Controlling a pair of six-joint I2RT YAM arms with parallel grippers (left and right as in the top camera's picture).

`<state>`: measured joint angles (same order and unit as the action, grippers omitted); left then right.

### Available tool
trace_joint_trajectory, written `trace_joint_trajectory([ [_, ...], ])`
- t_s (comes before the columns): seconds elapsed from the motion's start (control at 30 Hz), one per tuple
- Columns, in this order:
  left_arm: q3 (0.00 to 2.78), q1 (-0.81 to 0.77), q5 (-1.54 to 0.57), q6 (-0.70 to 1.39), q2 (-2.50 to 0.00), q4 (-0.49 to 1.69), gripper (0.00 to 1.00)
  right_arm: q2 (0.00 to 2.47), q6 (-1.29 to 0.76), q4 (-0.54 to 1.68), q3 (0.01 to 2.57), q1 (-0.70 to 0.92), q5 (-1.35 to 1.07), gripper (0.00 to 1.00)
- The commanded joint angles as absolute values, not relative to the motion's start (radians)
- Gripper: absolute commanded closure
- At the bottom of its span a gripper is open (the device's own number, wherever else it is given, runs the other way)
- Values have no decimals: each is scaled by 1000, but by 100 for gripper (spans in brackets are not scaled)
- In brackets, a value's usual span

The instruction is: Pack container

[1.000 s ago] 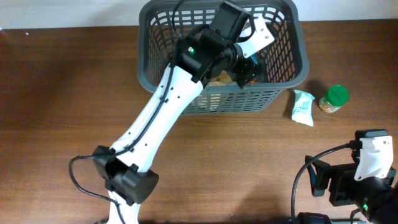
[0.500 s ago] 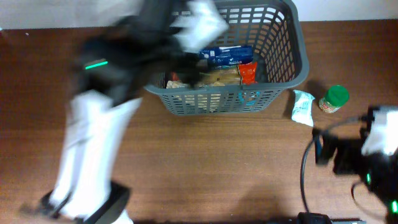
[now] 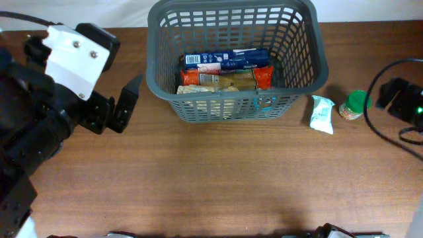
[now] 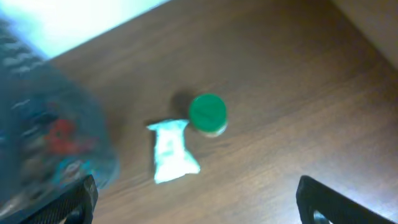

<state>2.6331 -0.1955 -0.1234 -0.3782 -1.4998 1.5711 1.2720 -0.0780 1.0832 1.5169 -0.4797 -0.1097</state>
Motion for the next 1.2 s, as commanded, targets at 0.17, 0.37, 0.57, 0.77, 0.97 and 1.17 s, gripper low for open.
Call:
trace_joint_trajectory([
  [0.17, 2633, -191, -134, -367, -1492, 1687, 1, 1413, -83, 608, 1121, -498, -93, 1],
  [0.37, 2632, -191, -134, -367, -1492, 1687, 1, 1632, -56, 398, 1073, -498, -13, 1],
  [0.57, 2632, -191, -134, -367, -1492, 1687, 1, 1768, -7, 342, 1073, -488, -120, 1],
  [0.77, 2632, -191, -134, -367, -1492, 1687, 1, 1695, -9, 340, 1084, -458, -131, 1],
  [0.97, 2632, -191, -134, -367, -1492, 1687, 1, 1657, -9, 343, 1101, -458, -131, 1],
  [1.17, 2632, -191, -134, -367, -1492, 1687, 1, 1662, 14, 356, 1100, -416, -150, 1],
])
